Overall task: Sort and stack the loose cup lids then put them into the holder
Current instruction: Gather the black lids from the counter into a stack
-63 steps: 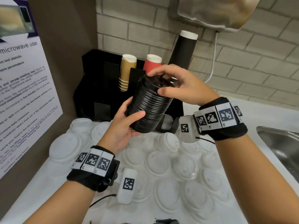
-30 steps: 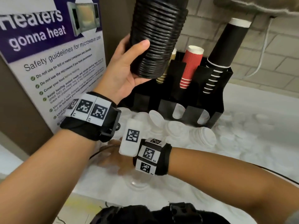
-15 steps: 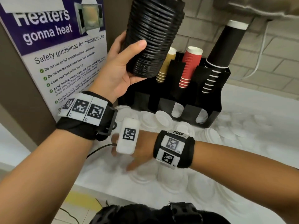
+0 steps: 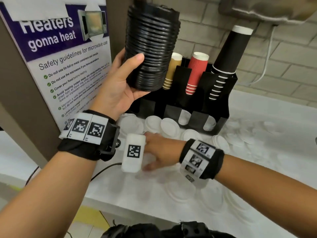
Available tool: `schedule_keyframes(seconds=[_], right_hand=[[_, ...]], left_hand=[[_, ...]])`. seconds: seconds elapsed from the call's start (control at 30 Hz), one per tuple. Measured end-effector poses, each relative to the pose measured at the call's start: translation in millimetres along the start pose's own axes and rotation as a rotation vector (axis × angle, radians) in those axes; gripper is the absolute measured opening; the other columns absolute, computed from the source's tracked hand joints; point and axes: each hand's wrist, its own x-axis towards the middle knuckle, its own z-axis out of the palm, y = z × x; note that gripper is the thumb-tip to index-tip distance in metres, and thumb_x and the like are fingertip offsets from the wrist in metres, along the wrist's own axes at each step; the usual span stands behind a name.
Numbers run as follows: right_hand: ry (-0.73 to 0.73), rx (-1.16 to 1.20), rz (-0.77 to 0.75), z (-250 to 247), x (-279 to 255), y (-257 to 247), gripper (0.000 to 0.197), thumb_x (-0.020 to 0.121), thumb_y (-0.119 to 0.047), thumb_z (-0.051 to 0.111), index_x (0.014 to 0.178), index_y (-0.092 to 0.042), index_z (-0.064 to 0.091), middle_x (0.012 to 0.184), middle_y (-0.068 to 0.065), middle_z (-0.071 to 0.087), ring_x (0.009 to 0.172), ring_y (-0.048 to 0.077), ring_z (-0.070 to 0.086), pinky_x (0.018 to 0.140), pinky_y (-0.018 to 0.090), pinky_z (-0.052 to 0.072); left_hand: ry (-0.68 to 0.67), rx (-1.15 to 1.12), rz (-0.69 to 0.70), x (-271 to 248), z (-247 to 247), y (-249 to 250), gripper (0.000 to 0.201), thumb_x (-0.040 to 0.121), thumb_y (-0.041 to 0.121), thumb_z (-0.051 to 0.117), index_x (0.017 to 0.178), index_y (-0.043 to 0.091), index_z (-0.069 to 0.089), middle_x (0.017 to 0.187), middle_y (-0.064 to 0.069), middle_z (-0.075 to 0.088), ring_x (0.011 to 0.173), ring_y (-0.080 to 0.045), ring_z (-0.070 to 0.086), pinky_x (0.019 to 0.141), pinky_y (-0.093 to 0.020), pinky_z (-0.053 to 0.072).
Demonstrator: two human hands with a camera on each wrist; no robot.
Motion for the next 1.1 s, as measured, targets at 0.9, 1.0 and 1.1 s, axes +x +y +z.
schedule_keyframes(seconds=[0.9, 1.0, 1.1], right_hand=[[0.681, 2.005, -0.001, -8, -24, 27, 0.054, 0.083, 0.014, 0.033, 0.133, -0.004, 0.046, 0.119, 0.015, 0.061, 0.104, 0.024, 0.064, 0.084, 0.034, 0.056], [0.589, 2.012, 0.072, 2, -12, 23, 0.053, 0.082, 0.015, 0.032, 0.129, -0.003, 0.048, 0.118, 0.016, 0.059, 0.105, 0.026, 0.06, 0.088, 0.034, 0.054], [0.472, 1.999, 0.154, 15, 2, 16, 0.057, 0.08, 0.015, 0.033, 0.133, -0.003, 0.044, 0.118, 0.018, 0.054, 0.106, 0.029, 0.055, 0.095, 0.039, 0.048]], left_hand=[[-0.09, 1.142, 0.379, -21, -11, -20, 0.093, 0.059, 0.044, 0.089, 0.137, 0.048, 0.039, 0.15, 0.01, 0.019, 0.136, 0.011, 0.02, 0.108, -0.011, 0.025], [-0.095, 1.296, 0.324, -33, -9, -1, 0.069, 0.068, 0.054, 0.081, 0.129, 0.035, 0.054, 0.137, 0.011, 0.043, 0.128, 0.004, 0.036, 0.102, -0.006, 0.027], [-0.098, 1.41, 0.177, -46, -7, 13, 0.06, 0.074, 0.065, 0.069, 0.122, 0.028, 0.064, 0.118, 0.012, 0.061, 0.11, 0.0, 0.054, 0.095, -0.017, 0.04]])
